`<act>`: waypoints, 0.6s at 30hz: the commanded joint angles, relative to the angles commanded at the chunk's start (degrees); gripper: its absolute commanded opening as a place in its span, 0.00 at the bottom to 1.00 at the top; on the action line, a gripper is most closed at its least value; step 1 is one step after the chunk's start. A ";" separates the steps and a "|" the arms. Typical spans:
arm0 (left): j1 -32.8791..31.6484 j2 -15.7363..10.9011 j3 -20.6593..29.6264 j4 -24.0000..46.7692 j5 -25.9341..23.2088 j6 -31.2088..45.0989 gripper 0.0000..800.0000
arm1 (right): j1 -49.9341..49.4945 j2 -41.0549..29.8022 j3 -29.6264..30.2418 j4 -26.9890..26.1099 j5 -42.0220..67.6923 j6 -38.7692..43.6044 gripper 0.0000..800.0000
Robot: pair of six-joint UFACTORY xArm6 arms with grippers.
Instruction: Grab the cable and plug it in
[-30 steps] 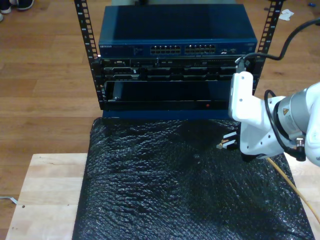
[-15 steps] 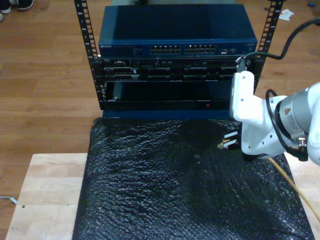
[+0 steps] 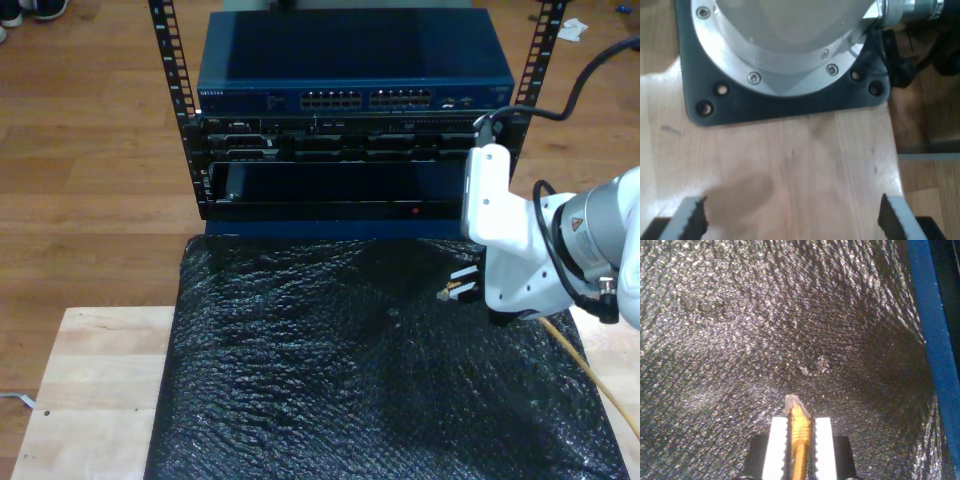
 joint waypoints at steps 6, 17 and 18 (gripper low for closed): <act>0.09 -0.09 0.09 0.00 0.00 1.85 1.00 | 0.00 -0.88 0.09 -0.09 0.09 0.00 0.00; 0.09 1.05 1.67 0.00 -1.23 5.80 1.00 | -1.05 -1.76 0.53 -0.26 1.05 0.00 0.00; 0.09 1.41 2.64 0.18 -2.55 5.80 1.00 | -1.05 -1.85 0.53 -0.26 1.05 0.00 0.00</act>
